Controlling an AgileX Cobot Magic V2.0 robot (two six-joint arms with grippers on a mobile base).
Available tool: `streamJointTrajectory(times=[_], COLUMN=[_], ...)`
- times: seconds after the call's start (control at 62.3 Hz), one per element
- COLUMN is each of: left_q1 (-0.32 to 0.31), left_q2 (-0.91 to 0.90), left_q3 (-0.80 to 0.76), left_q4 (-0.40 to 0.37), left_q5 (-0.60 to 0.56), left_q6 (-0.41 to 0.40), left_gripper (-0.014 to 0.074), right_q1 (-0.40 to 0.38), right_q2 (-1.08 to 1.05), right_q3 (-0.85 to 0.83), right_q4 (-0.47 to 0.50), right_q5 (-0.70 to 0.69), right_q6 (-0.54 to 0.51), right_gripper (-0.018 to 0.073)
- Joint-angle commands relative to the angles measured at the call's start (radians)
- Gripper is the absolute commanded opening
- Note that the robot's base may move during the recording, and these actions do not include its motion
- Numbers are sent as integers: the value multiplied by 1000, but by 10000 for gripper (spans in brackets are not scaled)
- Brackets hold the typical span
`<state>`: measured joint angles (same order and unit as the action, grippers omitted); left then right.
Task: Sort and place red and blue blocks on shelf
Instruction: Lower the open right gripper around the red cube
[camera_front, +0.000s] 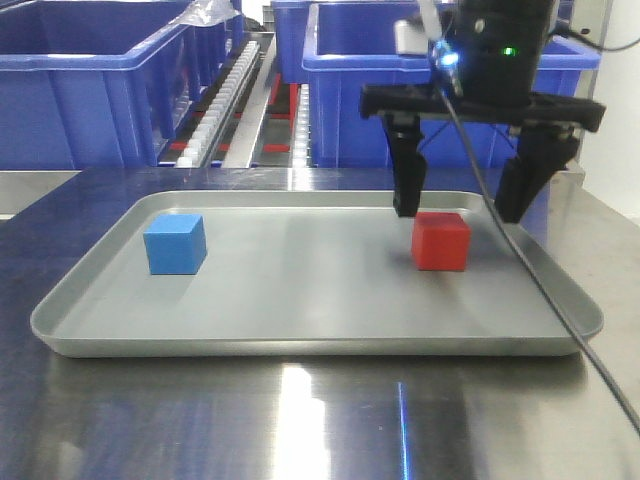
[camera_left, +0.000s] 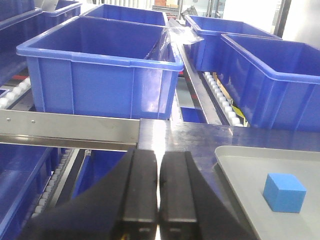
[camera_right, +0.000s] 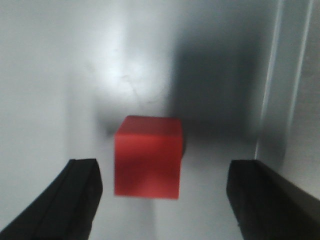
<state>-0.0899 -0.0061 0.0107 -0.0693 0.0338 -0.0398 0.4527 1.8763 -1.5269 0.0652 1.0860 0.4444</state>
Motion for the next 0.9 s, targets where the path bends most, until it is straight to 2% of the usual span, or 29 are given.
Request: streamJointTrajectory(times=[0.0,0.883], left_q1=[-2,-2], left_q2=[-17,-17], left_q3=[24,24], left_q4=[-4,-4], left_q5=[-88,-88], left_q6=[-2,-2], left_gripper=[125,125], right_q1=[5,28], right_q2=[-43,-4], right_q3=[-32,-32], right_q4=[-20,-57], right_q5=[-25,-20], right_q6=[11,22], right_gripper=[626,624])
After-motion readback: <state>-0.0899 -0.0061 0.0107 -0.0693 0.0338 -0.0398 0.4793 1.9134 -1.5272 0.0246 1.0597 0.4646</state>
